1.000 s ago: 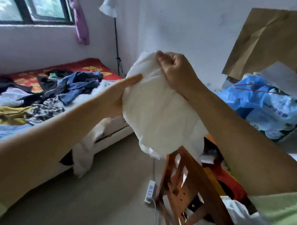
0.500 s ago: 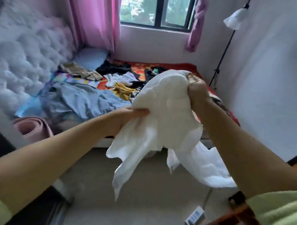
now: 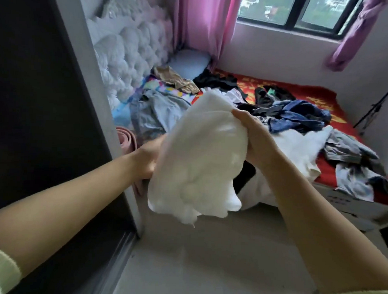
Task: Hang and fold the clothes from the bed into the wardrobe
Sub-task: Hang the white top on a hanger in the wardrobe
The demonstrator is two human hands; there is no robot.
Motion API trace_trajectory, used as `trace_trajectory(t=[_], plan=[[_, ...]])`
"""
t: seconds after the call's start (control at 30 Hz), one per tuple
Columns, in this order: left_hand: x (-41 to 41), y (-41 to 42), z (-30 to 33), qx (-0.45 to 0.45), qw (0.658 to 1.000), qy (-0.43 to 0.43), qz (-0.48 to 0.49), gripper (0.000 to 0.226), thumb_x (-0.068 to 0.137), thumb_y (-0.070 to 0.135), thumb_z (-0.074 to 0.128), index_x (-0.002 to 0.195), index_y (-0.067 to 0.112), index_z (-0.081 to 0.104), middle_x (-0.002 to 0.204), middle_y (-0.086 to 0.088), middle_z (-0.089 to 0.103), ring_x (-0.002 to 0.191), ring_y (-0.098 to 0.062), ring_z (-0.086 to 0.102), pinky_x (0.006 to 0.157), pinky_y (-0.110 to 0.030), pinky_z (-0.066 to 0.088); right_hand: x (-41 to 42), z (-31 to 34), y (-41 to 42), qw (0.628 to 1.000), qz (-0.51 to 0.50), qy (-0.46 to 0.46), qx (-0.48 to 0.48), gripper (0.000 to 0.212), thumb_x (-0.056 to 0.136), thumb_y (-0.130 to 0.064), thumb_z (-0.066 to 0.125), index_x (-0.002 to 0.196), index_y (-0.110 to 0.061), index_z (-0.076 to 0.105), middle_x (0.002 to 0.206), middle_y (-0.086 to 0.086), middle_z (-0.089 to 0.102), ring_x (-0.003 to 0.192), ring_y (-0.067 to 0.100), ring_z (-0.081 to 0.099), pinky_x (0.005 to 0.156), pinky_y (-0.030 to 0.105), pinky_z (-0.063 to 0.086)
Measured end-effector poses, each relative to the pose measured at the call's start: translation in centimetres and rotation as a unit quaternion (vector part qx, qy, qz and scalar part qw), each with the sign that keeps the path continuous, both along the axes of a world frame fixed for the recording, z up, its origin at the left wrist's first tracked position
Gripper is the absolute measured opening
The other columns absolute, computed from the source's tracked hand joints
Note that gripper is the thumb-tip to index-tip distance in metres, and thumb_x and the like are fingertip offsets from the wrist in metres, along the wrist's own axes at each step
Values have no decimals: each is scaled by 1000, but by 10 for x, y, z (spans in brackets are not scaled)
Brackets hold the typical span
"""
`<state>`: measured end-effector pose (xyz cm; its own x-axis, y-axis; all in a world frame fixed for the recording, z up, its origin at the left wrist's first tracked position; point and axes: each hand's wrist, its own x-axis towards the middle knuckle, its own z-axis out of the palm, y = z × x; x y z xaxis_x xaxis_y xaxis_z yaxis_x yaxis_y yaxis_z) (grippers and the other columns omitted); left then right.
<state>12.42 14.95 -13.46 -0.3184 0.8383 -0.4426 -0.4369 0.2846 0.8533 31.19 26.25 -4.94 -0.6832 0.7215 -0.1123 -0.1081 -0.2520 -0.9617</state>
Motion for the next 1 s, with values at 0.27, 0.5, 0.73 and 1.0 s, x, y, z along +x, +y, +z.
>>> trace_trajectory(t=[0.27, 0.5, 0.73, 1.0], plan=[[2, -40, -6, -12, 995, -90, -39, 64, 102, 37, 25, 61, 9, 66, 58, -2, 62, 55, -15, 58, 57, -21, 45, -31, 9, -39, 973, 221, -50, 34, 47, 25, -33, 91, 48, -5, 61, 50, -7, 57, 44, 4, 55, 45, 12, 43], [-24, -38, 15, 97, 981, -107, 127, 36, 98, 25, 45, 84, 14, 76, 91, -10, 71, 86, -20, 69, 94, -38, 48, -50, -66, -31, 795, 432, -375, 203, 26, 96, -13, 52, 73, -18, 64, 62, -5, 52, 59, 8, 47, 64, 20, 42], [-29, -72, 25, 111, 989, -44, 82, 27, 92, 15, 49, 116, 16, 62, 119, -20, 62, 110, -35, 60, 92, -48, 50, -89, -70, -27, 926, 312, -173, 120, 27, 94, -38, 50, 118, -26, 57, 118, -5, 65, 115, 10, 59, 99, 35, 46], [-40, -97, 39, 91, 987, 78, 104, 34, 97, 14, 43, 130, 9, 52, 122, -16, 61, 114, -26, 59, 101, -39, 47, -138, -67, -44, 948, 303, -62, 78, 32, 97, -24, 49, 124, -9, 58, 117, 15, 65, 102, 26, 61, 93, 39, 49]])
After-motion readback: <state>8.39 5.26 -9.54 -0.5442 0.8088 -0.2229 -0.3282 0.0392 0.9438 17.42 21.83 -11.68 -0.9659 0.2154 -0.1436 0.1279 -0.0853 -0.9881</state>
